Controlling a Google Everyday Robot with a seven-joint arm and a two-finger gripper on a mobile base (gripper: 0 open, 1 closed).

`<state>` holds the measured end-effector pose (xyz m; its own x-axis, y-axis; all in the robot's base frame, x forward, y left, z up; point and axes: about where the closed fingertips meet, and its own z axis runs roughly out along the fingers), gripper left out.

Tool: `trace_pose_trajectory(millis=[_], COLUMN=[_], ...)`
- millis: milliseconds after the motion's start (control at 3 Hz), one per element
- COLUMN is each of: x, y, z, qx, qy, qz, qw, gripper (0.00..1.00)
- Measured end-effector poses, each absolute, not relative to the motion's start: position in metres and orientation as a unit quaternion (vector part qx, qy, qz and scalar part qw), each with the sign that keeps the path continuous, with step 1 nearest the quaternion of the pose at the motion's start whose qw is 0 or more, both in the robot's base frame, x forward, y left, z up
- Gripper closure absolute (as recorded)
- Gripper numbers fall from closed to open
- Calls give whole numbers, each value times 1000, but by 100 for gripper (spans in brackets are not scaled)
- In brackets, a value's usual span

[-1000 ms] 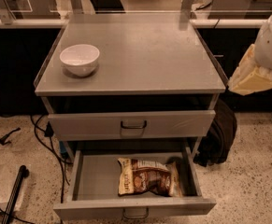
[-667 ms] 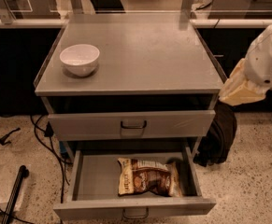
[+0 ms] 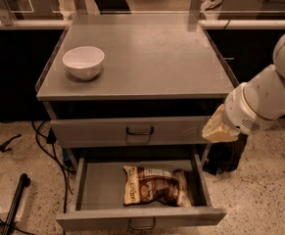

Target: Pick brown chip bag from middle drawer and place on counter

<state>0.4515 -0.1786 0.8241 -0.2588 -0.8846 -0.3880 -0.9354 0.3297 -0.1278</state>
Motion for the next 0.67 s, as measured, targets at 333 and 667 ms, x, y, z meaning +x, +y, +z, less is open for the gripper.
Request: trace_pose_trajectory(millis=[333,667], x=[452,452], y=[-179,-183], z=[824,798], qx=[-575,-569], qy=[791,795], qz=[64,60], qw=[199,200], gripper=[100,100])
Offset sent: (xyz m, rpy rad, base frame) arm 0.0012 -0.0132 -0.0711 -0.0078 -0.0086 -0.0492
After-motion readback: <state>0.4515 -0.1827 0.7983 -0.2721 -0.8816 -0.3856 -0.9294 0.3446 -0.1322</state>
